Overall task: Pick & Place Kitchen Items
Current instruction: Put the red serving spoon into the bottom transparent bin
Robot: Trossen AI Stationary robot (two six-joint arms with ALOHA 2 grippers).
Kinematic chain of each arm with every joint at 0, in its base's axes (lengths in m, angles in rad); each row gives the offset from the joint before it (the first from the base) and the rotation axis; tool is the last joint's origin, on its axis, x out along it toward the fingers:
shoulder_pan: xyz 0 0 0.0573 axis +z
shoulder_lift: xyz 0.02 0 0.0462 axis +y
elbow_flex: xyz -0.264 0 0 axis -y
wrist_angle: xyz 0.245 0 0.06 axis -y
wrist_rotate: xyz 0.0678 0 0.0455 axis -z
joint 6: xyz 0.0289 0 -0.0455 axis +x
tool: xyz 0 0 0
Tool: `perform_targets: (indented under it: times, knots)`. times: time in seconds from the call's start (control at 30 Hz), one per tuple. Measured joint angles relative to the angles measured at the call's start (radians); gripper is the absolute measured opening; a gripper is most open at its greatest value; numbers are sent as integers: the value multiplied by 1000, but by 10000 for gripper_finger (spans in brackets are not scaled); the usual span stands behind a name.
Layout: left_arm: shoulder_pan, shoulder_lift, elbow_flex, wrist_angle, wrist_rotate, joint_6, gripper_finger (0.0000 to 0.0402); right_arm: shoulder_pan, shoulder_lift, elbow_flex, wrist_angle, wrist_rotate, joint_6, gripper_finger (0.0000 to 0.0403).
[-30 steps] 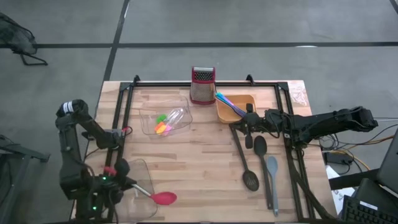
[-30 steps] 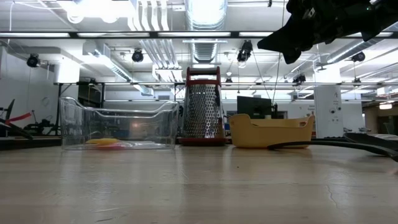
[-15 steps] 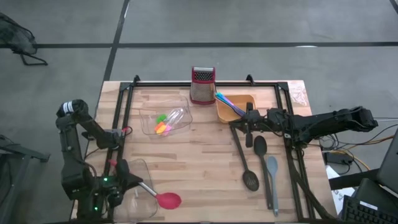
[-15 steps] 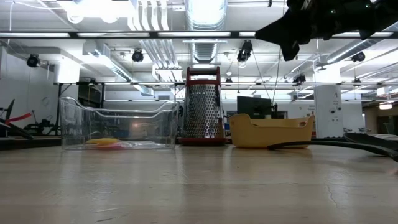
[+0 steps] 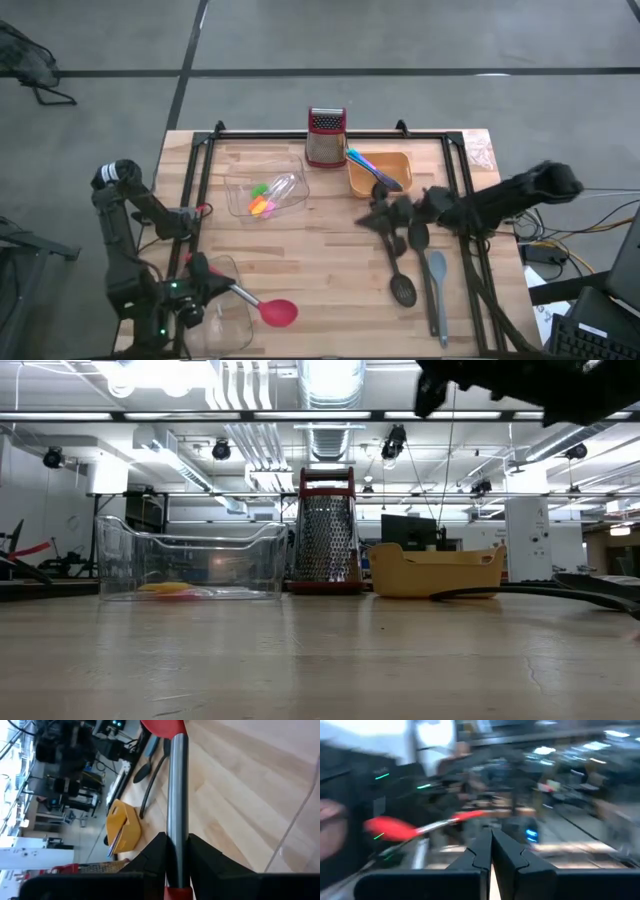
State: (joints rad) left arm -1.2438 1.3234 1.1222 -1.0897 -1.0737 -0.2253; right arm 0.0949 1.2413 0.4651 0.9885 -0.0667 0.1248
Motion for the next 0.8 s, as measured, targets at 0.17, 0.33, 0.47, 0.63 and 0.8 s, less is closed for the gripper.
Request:
perform_targets:
  times: [0.17,0.33,0.47,0.63,0.8]
  knots:
    - [12,-1,-31,24,17,1,63,73,224,129,81,-198,-120,8]
    - [12,-1,-37,36,33,-33,63,143,369,312,-63,-204,-234,13]
    - [12,-1,-43,39,47,-39,65,190,455,453,-196,-196,-289,43]
    - [12,-1,-48,43,62,-51,64,232,522,591,-369,-142,-356,99]
    - [12,-2,-49,43,61,-62,65,281,583,687,-416,-17,-417,150]
